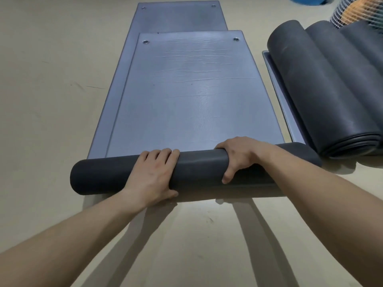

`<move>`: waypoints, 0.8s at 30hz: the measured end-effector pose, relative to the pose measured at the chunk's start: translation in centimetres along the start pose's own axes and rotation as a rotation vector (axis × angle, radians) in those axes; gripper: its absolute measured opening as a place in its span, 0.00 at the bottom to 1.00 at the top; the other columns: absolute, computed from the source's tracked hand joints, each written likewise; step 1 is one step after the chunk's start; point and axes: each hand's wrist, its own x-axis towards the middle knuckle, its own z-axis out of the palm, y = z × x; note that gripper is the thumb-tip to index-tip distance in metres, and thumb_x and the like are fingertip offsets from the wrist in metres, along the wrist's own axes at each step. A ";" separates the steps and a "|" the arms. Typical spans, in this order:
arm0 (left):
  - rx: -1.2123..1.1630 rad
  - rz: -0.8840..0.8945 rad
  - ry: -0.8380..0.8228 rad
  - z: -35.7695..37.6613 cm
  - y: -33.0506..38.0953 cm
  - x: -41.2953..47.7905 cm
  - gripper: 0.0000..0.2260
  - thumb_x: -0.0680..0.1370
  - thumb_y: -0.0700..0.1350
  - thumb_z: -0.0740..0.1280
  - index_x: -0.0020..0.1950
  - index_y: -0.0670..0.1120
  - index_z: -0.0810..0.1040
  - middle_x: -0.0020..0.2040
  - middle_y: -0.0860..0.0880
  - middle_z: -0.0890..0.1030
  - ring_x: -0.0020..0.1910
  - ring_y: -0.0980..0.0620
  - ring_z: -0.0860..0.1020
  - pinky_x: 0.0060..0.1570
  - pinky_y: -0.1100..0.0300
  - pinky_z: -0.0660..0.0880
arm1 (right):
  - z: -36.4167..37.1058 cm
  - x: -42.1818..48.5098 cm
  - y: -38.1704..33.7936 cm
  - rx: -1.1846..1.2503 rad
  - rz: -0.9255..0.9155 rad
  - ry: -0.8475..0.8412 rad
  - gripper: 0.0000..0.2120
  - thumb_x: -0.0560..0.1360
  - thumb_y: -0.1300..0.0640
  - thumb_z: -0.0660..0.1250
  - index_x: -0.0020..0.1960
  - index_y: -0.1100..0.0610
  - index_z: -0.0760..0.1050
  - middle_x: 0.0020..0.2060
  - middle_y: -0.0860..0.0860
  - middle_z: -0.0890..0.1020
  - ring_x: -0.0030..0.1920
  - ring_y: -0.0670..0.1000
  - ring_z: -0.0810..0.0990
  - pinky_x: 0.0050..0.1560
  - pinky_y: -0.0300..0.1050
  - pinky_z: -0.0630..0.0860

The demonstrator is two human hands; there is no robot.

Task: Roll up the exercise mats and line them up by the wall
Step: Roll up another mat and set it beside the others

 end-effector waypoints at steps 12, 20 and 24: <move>-0.001 0.022 0.003 0.7 -2.0 2.6 0.53 0.67 0.72 0.71 0.82 0.51 0.48 0.77 0.44 0.63 0.76 0.42 0.64 0.78 0.41 0.54 | 3.6 0.3 0.3 -0.344 0.015 0.464 0.52 0.61 0.33 0.77 0.77 0.47 0.56 0.66 0.53 0.74 0.62 0.59 0.76 0.64 0.60 0.73; -0.119 0.044 -0.045 0.5 -4.4 5.2 0.55 0.64 0.62 0.78 0.83 0.54 0.50 0.78 0.50 0.65 0.74 0.44 0.67 0.75 0.48 0.61 | 6.7 1.5 0.6 -0.419 0.047 0.722 0.57 0.58 0.38 0.81 0.80 0.54 0.59 0.70 0.59 0.70 0.69 0.63 0.69 0.72 0.64 0.62; 0.008 -0.052 -0.026 1.2 -3.8 5.0 0.56 0.66 0.67 0.75 0.83 0.53 0.46 0.82 0.48 0.58 0.78 0.40 0.60 0.76 0.40 0.56 | 2.5 2.5 0.8 -0.412 0.051 0.592 0.54 0.58 0.35 0.79 0.77 0.49 0.59 0.67 0.55 0.74 0.63 0.60 0.74 0.67 0.58 0.68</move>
